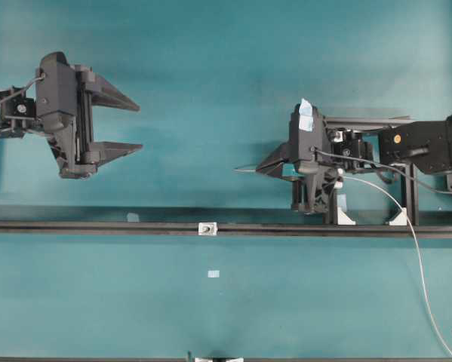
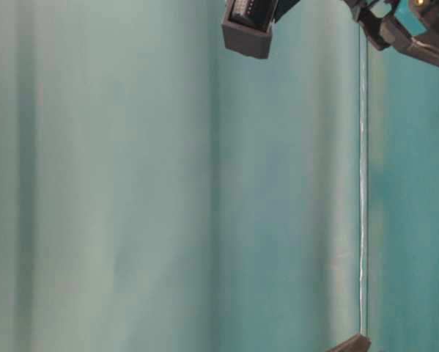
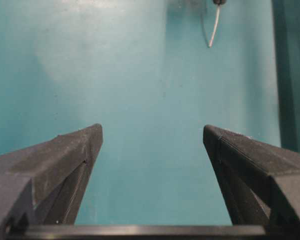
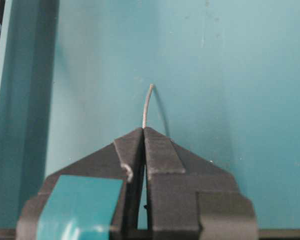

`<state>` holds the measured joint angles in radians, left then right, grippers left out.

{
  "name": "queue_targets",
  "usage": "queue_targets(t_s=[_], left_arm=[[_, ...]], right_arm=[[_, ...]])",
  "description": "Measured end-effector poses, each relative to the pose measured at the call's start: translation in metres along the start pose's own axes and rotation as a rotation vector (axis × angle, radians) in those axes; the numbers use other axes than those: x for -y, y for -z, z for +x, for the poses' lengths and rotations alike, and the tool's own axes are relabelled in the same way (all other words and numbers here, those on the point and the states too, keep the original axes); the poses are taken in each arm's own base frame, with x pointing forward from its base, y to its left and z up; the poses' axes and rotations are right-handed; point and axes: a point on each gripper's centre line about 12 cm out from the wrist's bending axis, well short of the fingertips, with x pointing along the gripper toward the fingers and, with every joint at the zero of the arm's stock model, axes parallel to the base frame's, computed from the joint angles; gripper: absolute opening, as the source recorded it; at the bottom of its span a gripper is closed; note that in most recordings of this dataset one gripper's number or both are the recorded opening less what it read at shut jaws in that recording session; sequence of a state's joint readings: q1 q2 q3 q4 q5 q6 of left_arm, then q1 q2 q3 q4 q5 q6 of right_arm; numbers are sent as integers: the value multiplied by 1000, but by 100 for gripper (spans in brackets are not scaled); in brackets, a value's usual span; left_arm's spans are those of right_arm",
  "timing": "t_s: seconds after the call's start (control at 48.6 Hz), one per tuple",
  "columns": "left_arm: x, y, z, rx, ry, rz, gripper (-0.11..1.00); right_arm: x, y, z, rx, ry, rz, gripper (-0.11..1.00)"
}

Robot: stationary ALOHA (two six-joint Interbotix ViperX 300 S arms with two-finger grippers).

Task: Insert the wire through the hole in the metal fitting marked with a red label. (retake)
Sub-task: 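Lift the held wire out of the white clip with the right gripper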

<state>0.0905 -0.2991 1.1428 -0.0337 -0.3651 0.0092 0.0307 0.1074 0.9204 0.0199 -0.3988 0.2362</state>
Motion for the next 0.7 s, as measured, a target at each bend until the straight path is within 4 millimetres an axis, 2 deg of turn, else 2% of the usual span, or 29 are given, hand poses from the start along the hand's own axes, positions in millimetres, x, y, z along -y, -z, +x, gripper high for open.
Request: queue_targets(t_s=[0.432,0.7], left_arm=[[0,0,0,0,-1,-1,52],[0,-3,-2,12,0,-23,52]], right_arm=[[0,0,0,0,0,0,3],[-4,-17,-16,33,-8,3,3]])
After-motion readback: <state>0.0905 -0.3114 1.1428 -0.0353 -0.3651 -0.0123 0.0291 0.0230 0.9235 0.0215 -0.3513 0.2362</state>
